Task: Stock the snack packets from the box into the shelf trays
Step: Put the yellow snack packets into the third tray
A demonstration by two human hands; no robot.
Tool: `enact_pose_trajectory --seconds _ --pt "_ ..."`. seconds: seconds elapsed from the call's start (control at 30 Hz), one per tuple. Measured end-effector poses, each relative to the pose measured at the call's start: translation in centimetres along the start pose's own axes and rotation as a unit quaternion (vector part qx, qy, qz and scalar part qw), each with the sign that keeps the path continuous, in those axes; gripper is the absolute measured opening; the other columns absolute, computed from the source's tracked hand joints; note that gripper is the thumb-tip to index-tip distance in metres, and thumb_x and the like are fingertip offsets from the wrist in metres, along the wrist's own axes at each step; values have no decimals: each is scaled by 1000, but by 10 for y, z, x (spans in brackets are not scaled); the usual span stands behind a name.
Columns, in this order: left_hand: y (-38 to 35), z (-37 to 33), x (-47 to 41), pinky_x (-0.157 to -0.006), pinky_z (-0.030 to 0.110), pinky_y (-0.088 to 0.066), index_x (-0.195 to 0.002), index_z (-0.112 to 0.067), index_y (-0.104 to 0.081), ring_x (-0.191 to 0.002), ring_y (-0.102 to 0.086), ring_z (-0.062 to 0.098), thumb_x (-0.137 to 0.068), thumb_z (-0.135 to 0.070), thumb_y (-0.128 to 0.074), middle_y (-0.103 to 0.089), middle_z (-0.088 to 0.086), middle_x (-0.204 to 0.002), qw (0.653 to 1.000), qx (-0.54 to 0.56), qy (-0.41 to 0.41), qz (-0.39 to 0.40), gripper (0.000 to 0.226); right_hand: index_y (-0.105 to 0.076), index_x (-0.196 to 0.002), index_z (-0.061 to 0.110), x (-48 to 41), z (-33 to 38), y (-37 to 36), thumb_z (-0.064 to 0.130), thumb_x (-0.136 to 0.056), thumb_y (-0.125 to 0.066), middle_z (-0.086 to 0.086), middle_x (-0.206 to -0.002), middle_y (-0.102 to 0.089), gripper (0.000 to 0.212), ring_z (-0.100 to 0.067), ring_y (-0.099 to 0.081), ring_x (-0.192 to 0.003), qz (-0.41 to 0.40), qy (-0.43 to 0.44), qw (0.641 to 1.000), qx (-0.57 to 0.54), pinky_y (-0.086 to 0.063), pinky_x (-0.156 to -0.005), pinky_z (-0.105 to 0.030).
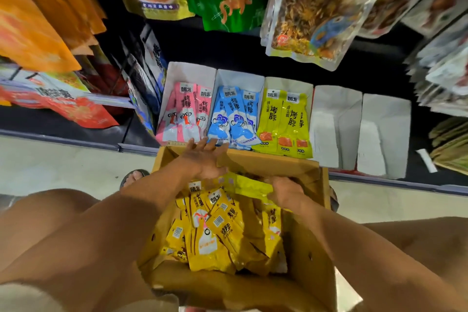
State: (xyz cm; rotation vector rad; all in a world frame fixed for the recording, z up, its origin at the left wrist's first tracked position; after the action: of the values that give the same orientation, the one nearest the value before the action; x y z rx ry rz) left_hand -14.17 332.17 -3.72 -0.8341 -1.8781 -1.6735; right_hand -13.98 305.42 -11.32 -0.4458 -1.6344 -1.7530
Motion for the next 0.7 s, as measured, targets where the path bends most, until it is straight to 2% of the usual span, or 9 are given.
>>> enact_pose_trajectory --seconds 0.1,0.23,0.37,0.4,0.47,0.5,0.53,0.63,0.7 --pt "11 -3 10 -128 53 3 -164 -38 -7 -157 15 24 -103 -68 -24 6 -5 -172 999 24 -20 -16 70 -58 -134 29 15 2 32 38 -87 -70 1 -136 -59 49 -24 -55 -126 11 56 998 -31 -49 -100 -38" --pt "47 -6 36 -127 48 -12 -162 -27 -26 -158 -9 27 -104 -67 -23 -19 3 -171 993 88 -36 -69 70 -63 -124 29 44 6 85 36 -87 -72 5 -122 -63 39 -18 -60 -112 -1 121 989 -82 -46 -81 -27" --pt "95 -8 69 -121 46 -33 -161 -21 -29 -149 -36 30 -103 -62 -40 -34 7 -165 966 233 -32 -112 72 -65 -113 17 77 11 137 23 -86 -78 -2 -116 -66 31 -30 -68 -102 -33 129 963 -232 -59 -80 -44" --pt "103 -7 75 -113 46 -43 -158 -21 -35 -141 -47 30 -102 -60 -47 -42 6 -160 942 313 -25 -117 70 -65 -108 15 86 14 149 18 -87 -78 -8 -112 -69 25 -29 -70 -98 -30 137 949 -283 -59 -82 -44" --pt "112 -11 92 -96 46 -58 -146 -24 -50 -118 -68 24 -96 -62 -57 -62 0 -141 858 503 -27 -102 63 -61 -101 16 109 22 172 10 -91 -72 -3 -107 -70 16 -15 -65 -95 -26 160 918 -362 -56 -79 -18" --pt "114 -13 100 -96 48 -59 -142 -24 -53 -110 -73 23 -94 -63 -59 -70 -2 -130 815 572 -40 -82 62 -59 -105 13 118 26 180 6 -93 -68 4 -107 -67 17 -12 -62 -98 -23 169 899 -404 -52 -74 -9" --pt "114 -17 106 -98 50 -57 -139 -25 -54 -108 -74 24 -94 -62 -59 -74 -1 -122 781 619 -60 -67 58 -59 -111 6 122 29 186 4 -93 -67 6 -109 -67 20 -15 -63 -103 -21 179 884 -431 -52 -75 -8" --pt "119 -34 119 -100 55 -53 -117 -36 -58 -111 -71 34 -103 -44 -55 -76 7 -114 691 706 -130 -86 16 -61 -125 5 119 39 189 6 -91 -70 -5 -117 -73 35 -29 -69 -110 -12 196 851 -487 -58 -92 -37" --pt "119 -40 114 -96 56 -56 -119 -24 -61 -109 -72 37 -105 -35 -54 -74 15 -118 654 734 -138 -123 19 -62 -125 8 112 44 185 7 -91 -71 -5 -118 -74 35 -28 -71 -108 -6 194 852 -486 -57 -94 -43"
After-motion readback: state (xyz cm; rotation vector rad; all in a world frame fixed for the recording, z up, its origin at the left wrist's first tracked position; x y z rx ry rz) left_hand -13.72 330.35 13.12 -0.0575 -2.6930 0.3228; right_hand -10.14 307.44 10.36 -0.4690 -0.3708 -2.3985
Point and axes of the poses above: each hand's wrist, its own x-axis away from the middle knuckle, its own y-axis out of the back of the hand, z = x × y, the point moved 3 cm from there along -x, towards the middle knuckle
